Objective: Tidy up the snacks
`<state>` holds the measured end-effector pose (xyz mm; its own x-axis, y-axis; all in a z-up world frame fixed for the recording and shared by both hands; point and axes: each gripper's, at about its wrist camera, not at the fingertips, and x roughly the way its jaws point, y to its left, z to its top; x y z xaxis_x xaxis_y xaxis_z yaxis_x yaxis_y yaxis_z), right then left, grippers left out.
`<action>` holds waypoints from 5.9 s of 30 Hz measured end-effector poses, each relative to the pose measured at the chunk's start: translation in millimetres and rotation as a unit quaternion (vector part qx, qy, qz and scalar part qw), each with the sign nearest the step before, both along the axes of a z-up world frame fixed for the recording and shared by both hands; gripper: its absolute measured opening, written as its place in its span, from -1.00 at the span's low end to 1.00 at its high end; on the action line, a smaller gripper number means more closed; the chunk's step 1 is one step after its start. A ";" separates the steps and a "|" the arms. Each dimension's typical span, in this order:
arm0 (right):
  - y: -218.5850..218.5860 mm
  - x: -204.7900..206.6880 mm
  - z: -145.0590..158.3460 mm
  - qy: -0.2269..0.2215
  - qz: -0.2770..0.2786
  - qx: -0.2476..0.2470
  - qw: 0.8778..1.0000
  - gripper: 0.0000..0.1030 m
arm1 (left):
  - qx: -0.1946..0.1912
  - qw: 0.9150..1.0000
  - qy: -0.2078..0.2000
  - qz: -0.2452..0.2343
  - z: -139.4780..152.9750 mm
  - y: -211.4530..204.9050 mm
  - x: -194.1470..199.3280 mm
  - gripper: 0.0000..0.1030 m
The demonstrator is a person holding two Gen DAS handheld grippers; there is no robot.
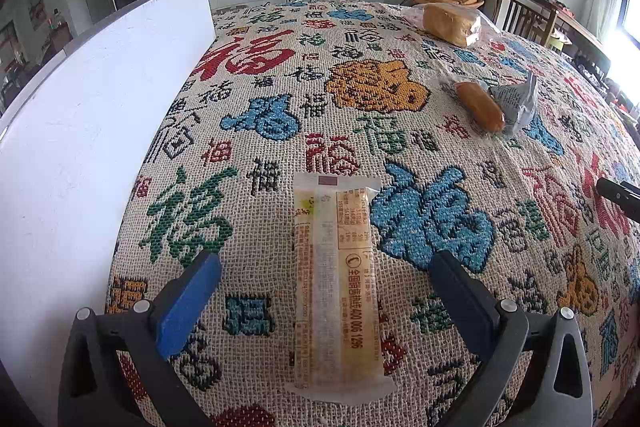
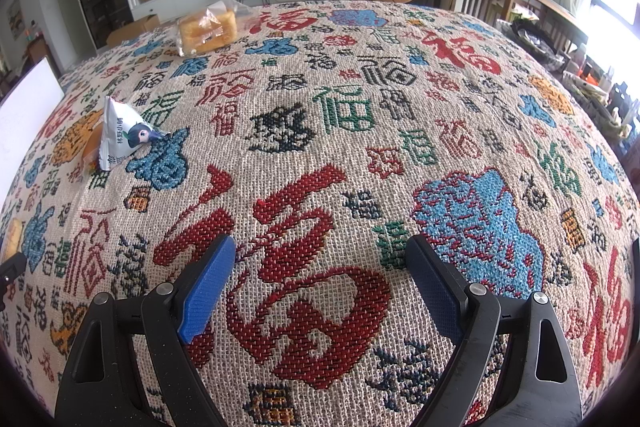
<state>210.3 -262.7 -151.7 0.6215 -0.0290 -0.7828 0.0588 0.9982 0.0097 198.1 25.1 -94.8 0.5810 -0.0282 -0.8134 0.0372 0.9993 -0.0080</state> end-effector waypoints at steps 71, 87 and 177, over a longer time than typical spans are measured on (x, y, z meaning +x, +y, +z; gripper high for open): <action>46.6 -44.7 -0.9 -0.001 0.141 0.000 0.990 0.66 | -0.001 1.000 0.002 -0.001 -0.6 0.7 0.8 1.00; 29.1 -58.4 17.6 -0.022 0.160 0.061 0.985 0.66 | -0.086 0.996 -0.008 -0.015 23.8 21.9 -46.7 -0.45; 9.8 -17.9 6.3 -0.001 0.070 -0.004 0.998 0.64 | -0.005 1.000 -0.001 -0.004 0.9 -29.7 5.1 1.00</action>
